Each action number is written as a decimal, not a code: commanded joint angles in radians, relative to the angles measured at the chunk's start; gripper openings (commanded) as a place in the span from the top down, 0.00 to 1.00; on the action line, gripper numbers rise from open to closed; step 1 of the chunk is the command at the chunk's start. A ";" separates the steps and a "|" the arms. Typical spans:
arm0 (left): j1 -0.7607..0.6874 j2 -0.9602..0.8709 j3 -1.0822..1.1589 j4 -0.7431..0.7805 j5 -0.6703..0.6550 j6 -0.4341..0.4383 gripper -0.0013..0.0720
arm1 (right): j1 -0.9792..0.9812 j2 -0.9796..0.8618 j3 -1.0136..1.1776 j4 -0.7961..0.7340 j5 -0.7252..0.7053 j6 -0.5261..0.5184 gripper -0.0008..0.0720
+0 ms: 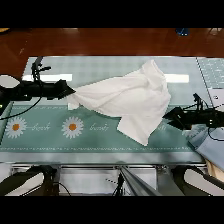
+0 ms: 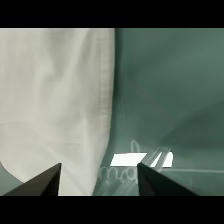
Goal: Fold the shirts.
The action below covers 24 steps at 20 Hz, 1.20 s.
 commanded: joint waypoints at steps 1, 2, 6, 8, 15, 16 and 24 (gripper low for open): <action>0.001 0.000 0.000 0.000 0.000 0.000 0.95 | 0.044 0.002 -0.058 0.076 -0.090 -0.039 0.28; 0.000 0.000 0.000 0.000 0.000 0.000 0.95 | 0.086 0.002 -0.058 0.086 -0.123 -0.037 0.29; 0.001 0.000 0.000 0.000 0.002 0.001 0.95 | 0.283 0.000 -0.058 0.087 -0.305 0.118 0.49; 0.005 0.000 0.000 0.000 0.002 0.012 0.95 | 0.318 0.000 -0.058 0.086 -0.344 0.159 0.67; 0.145 0.002 0.106 -0.163 -0.154 0.090 0.95 | 0.310 0.108 0.086 0.098 -0.220 0.002 0.96; 0.187 0.005 0.163 -0.236 -0.192 0.099 0.95 | 0.310 0.156 0.147 0.091 -0.208 -0.002 0.96; 0.391 0.028 0.757 -0.585 -0.307 -0.015 0.95 | 0.310 0.431 0.826 -0.007 -0.226 0.098 0.96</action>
